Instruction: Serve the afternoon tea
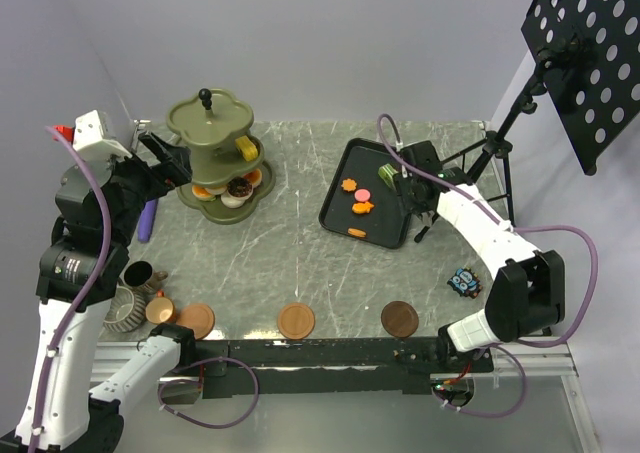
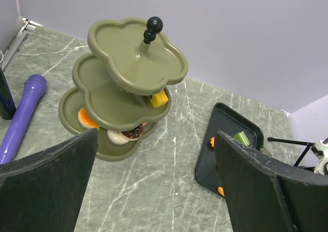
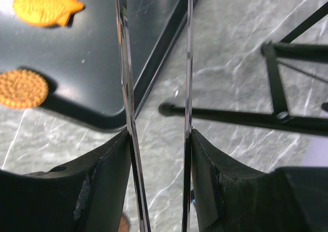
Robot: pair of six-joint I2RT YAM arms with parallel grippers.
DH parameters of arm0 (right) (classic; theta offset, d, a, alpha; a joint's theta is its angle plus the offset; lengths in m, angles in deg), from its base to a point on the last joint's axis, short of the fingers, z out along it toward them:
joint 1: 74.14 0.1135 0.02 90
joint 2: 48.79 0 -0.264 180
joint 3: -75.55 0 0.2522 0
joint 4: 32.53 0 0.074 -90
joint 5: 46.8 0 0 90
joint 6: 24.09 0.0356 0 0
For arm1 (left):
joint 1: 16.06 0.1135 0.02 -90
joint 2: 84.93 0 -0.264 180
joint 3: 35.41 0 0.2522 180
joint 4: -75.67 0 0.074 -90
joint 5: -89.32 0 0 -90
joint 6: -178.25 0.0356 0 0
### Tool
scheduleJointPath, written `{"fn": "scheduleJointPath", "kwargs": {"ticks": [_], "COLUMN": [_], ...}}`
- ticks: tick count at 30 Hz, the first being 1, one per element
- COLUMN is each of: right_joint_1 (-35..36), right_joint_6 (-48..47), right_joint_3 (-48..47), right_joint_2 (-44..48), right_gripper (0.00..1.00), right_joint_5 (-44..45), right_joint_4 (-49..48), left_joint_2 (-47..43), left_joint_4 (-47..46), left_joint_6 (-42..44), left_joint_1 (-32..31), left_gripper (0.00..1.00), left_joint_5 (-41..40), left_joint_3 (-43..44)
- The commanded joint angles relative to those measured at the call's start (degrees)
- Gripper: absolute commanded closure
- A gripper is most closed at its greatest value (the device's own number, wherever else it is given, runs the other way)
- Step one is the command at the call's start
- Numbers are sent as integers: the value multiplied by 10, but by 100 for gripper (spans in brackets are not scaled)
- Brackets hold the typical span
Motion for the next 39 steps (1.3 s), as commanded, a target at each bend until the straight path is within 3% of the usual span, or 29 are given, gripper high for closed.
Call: {"fn": "scheduleJointPath", "kwargs": {"ticks": [1, 17, 31, 39], "right_joint_1": [-20, -53, -56, 13], "right_joint_6": [-30, -62, -81, -67], "right_joint_3": [2, -17, -29, -52], "right_joint_2": [-2, -82, -67, 17], "right_gripper": [46, 46, 78, 84], "right_joint_5": [-14, -41, -66, -42], "right_joint_4": [-61, -92, -83, -45], "left_joint_2": [-3, 2, 9, 8], "left_joint_4": [-14, -9, -16, -21], "left_joint_6": [-2, -3, -9, -11], "left_joint_1": [3, 8, 20, 24], "left_gripper": [0, 0, 0, 0], "left_joint_5": [6, 0, 22, 22], "left_joint_3": [1, 10, 5, 4]}}
